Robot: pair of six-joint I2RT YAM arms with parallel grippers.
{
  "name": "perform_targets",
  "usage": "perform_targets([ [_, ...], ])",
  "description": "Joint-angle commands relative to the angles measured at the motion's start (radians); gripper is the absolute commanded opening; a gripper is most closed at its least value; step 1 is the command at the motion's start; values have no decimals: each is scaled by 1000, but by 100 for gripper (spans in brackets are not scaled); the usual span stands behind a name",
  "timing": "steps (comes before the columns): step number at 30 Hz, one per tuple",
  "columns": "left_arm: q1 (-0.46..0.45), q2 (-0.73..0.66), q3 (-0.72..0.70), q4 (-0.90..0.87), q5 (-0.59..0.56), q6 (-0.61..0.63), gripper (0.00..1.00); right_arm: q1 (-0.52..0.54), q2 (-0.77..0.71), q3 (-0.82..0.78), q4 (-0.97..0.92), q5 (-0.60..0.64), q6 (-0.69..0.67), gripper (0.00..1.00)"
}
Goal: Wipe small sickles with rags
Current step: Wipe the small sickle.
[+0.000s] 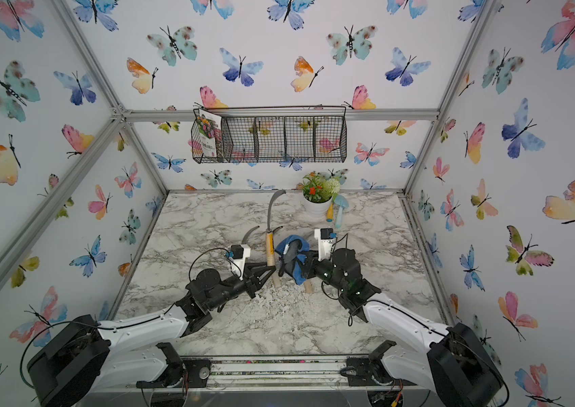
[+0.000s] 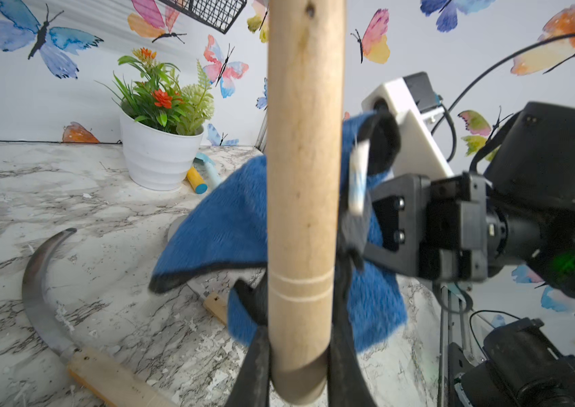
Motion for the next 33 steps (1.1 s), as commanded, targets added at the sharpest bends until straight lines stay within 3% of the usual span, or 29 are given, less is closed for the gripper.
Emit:
perform_targets([
  [1,-59,-18,36,-64,-104,93,0,-68,-27,-36,17,-119,58,2],
  [8,-123,48,109,-139,-150,157,0,-93,9,-40,51,-203,83,2],
  [16,-127,162,212,-248,-175,160,0,-93,179,-52,258,-373,185,2],
  [33,-128,308,345,-381,-155,144,0,-100,194,-125,456,-386,248,2],
])
